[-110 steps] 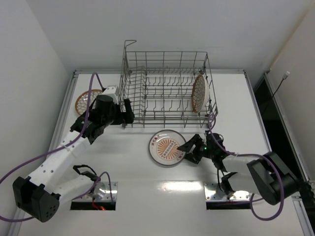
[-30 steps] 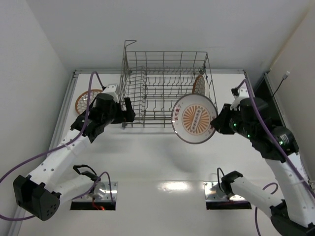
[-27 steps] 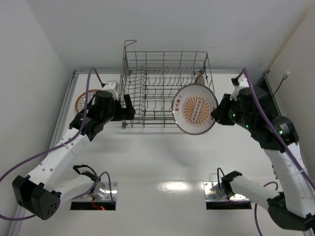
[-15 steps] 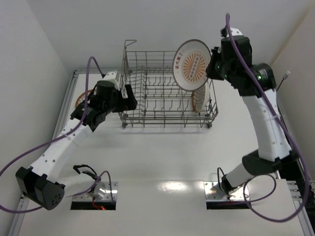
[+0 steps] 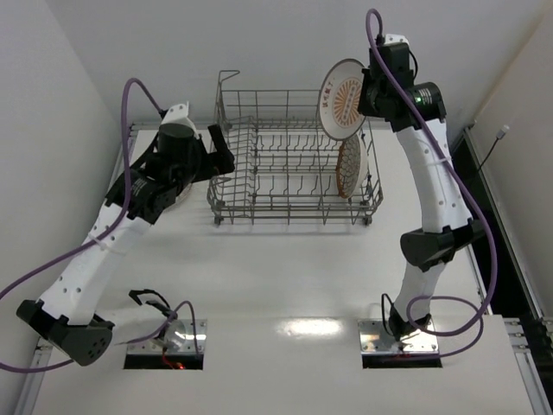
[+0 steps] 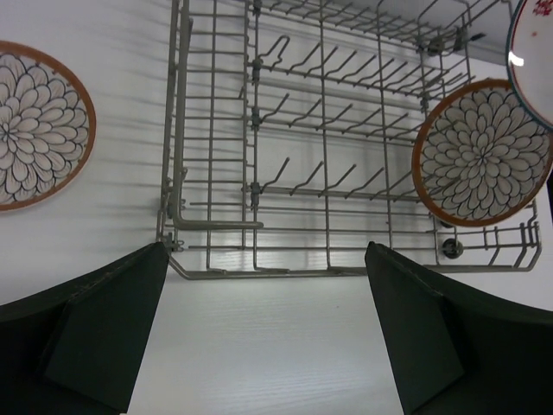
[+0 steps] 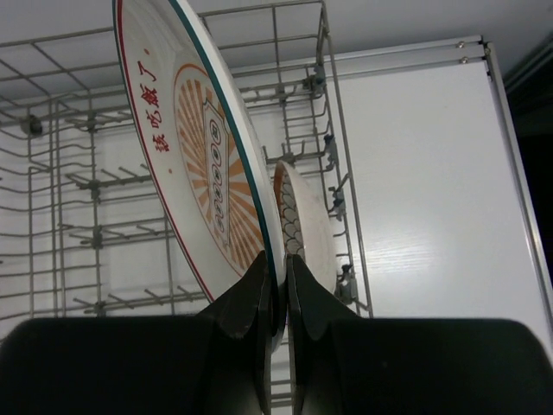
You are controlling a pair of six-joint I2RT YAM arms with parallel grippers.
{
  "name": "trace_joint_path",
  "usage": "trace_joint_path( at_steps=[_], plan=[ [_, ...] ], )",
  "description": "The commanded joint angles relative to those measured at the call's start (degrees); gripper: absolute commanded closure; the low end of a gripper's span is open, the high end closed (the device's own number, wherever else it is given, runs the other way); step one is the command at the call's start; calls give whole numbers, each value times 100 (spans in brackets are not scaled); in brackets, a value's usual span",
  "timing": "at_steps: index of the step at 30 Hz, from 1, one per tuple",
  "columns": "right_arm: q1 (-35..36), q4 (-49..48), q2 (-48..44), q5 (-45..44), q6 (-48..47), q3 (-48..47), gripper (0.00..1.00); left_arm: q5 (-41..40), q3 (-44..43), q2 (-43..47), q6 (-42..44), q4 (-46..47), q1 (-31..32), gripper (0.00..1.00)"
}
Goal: Load the plates into the dish rack
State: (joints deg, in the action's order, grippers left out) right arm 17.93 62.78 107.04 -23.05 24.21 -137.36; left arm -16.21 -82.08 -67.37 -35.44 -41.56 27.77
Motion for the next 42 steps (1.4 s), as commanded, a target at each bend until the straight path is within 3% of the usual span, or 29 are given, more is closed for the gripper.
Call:
trace_joint_path(
  at_steps=[1, 7, 14, 29, 42],
  plan=[
    [-176, -864, 79, -253, -284, -343, 100, -172, -466, -284, -7, -334, 27, 0],
    [-290, -1014, 422, 124, -346, -537, 100, -172, -862, -681, 46, -757, 27, 0],
    [-177, -838, 318, 239, -232, 253, 100, -120, -1274, -1058, 46, -994, 27, 0],
    [491, -171, 423, -1043, -355, 201, 100, 276, -1696, -1533, 283, -1109, 132, 0],
    [729, 400, 299, -2134, -461, 280, 100, 381, -1521, -1419, 178, -1109, 132, 0]
  ],
)
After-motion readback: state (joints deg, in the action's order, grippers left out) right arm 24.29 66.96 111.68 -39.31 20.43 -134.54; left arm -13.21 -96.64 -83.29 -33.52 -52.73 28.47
